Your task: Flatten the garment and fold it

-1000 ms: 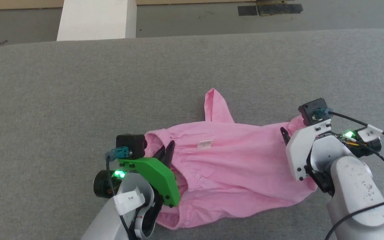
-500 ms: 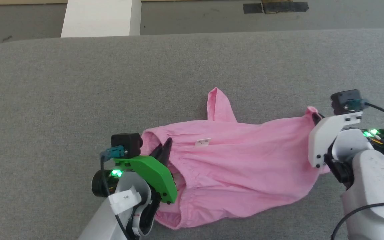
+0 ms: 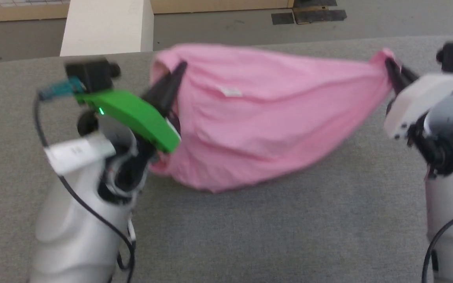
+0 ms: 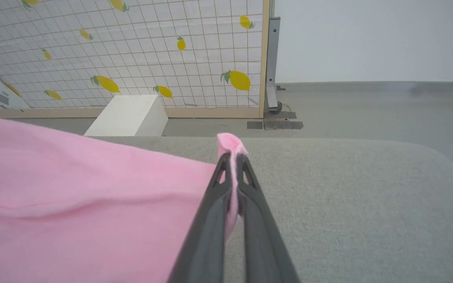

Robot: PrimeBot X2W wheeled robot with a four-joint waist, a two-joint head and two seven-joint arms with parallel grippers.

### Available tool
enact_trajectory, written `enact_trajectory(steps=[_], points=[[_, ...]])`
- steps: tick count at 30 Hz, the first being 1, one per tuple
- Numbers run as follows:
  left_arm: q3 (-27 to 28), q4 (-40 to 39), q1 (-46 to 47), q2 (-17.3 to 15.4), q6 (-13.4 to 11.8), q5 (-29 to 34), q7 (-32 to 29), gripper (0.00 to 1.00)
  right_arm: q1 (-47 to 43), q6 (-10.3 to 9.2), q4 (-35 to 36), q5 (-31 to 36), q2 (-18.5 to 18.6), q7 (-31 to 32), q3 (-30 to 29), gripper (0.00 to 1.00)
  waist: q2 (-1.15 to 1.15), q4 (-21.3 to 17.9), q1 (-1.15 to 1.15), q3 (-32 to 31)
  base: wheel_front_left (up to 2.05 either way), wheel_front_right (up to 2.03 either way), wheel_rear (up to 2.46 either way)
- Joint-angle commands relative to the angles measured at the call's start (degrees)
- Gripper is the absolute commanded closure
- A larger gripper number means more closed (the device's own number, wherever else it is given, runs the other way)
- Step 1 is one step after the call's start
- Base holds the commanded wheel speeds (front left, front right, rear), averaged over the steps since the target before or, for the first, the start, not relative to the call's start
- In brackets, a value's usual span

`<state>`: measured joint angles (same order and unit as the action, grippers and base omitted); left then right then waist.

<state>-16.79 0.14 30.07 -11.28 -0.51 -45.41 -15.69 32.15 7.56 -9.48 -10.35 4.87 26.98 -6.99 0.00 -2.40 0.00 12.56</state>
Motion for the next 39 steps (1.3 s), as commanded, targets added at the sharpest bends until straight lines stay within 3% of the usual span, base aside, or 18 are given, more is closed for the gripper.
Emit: enact_trajectory(steps=[1,5,13,21,27,33,39], points=[[1.6,0.0,3.9,-0.4,0.3,-2.2,-1.4,1.00,3.5,-0.08,0.5,0.5,0.9,0.6,1.0,1.00,0.00,-1.2,0.00,2.3,0.00,0.00,0.00],[6.0,1.8,14.3,-1.0,-1.3,-5.1,-3.7,1.00,12.4,-0.08,-0.5,1.2,2.5,1.4,4.2,1.00,0.00,-2.4,0.00,6.5,0.00,0.00,0.00],[10.2,8.6,33.7,-3.4,-3.7,-1.8,-0.9,1.00,30.4,-0.08,-6.9,1.0,2.3,-3.9,4.3,1.00,0.00,-4.0,0.00,13.9,0.00,0.00,0.00],[12.0,13.5,42.1,-2.6,-0.3,-0.5,8.3,1.00,39.7,-0.08,-11.3,-1.4,0.5,-15.2,1.5,1.00,0.00,-4.0,0.00,14.9,0.00,0.00,0.00],[8.2,16.4,32.1,-2.7,3.4,-0.2,7.7,1.00,30.6,-0.08,-11.0,-8.5,0.6,-16.2,4.9,1.00,0.00,-2.6,0.00,11.1,0.00,0.00,0.00],[4.4,14.0,11.9,-3.2,5.1,-1.2,6.3,1.00,9.8,-0.08,-4.9,-15.0,2.9,-14.8,8.5,1.00,0.00,-1.5,0.00,5.7,0.00,0.00,0.00],[2.0,6.6,-9.1,-3.5,5.0,-4.8,3.9,1.00,-11.9,-0.08,2.9,-18.0,2.2,-11.7,5.3,1.00,0.00,-0.6,0.00,0.7,0.00,0.00,0.00]])
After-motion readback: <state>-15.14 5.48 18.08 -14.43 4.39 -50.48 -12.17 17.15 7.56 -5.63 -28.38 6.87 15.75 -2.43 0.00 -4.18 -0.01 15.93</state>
